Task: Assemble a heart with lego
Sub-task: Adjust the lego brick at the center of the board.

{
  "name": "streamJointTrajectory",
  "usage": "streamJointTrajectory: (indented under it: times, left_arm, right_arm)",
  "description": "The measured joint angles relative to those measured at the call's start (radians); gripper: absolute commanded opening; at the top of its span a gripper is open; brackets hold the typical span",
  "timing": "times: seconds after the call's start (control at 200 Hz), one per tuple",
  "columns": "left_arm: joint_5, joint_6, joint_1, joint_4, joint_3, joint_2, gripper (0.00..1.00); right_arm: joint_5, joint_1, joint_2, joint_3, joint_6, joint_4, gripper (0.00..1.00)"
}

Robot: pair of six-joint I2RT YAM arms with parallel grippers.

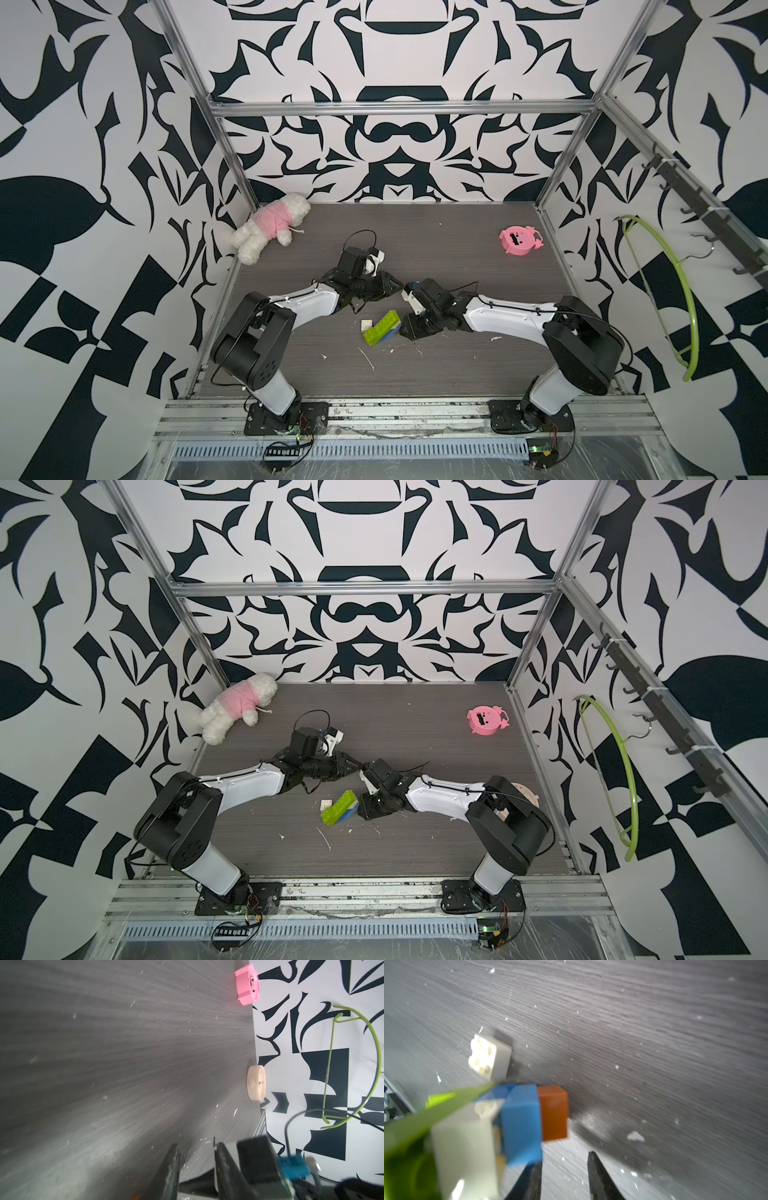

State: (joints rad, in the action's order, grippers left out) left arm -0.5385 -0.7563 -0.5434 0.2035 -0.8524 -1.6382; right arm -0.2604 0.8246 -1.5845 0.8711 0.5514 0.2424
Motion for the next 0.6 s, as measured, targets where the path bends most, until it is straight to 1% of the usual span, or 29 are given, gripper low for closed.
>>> streamJointTrajectory:
  times: [0.055,0.155,0.245,0.39,0.49,0.6]
  left_arm:
    - [-0.003,0.005,0.0,-0.002,-0.005,-0.002,0.33]
    - [-0.007,0.013,0.0,-0.01,-0.005,-0.002,0.34]
    - [-0.007,0.02,0.003,-0.017,-0.005,0.0,0.35]
    - [-0.007,0.025,0.035,-0.053,0.002,0.037,0.35]
    - [0.001,0.026,0.089,-0.078,0.023,0.112,0.35]
    - [0.018,0.026,0.146,-0.09,0.069,0.22,0.36]
  right_arm:
    - [0.004,-0.015,0.044,0.0,-0.016,0.033,0.39]
    - [0.013,-0.068,0.13,0.008,-0.068,0.105,0.44]
    - [-0.003,-0.106,0.155,0.069,-0.16,0.188,0.5]
    - [-0.044,-0.096,0.073,0.261,-0.296,0.299,0.51]
    - [-0.101,-0.09,0.005,0.351,-0.315,0.319,0.52]
    - [-0.159,-0.087,-0.046,0.39,-0.31,0.333,0.52]
